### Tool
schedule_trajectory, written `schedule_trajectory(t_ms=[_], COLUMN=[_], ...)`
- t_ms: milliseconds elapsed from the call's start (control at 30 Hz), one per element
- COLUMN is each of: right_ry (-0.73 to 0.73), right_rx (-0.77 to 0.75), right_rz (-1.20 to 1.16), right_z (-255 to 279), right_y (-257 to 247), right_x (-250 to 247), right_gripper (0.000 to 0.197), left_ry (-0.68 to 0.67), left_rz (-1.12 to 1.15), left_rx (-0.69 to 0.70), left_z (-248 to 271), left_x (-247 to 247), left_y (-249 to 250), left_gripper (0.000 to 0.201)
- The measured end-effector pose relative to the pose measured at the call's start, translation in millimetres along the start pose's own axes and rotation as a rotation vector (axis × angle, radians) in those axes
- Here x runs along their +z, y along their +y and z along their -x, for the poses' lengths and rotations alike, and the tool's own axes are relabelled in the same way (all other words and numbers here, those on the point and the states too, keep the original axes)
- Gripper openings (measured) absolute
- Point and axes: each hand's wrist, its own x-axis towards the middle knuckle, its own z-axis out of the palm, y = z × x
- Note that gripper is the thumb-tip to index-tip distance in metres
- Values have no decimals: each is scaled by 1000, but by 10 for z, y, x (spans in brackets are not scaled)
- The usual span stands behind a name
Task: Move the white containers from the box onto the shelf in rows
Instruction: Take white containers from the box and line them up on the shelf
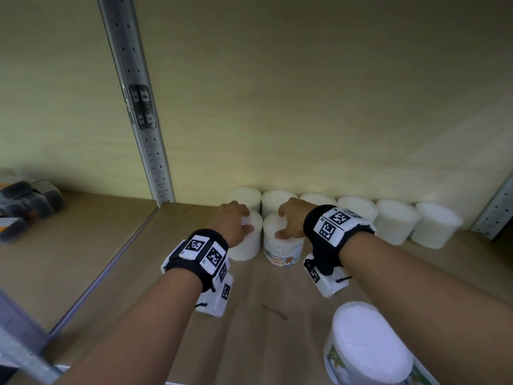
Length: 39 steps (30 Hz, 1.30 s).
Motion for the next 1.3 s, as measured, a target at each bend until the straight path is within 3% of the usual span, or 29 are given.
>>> schedule_trajectory(t_ms=[500, 900, 1100, 1300], right_ry=[-90, -93, -93, -66], right_rx=[-51, -63, -59, -48], right_rz=[137, 156, 124, 60], right_z=[-50, -53, -70, -88], right_y=[-9, 12, 26, 25], right_x=[-59, -100, -94, -67], right_gripper=[70, 69, 68, 67], left_ry=[-35, -257, -86, -94], left_rz=[-18, -7, -50, -196], left_rx=[29, 56, -19, -91], left_z=[24, -64, -94, -62], left_x=[-50, -243, -212, -123], left_y=[-14, -13, 64, 71], left_gripper=[41, 48, 46, 60])
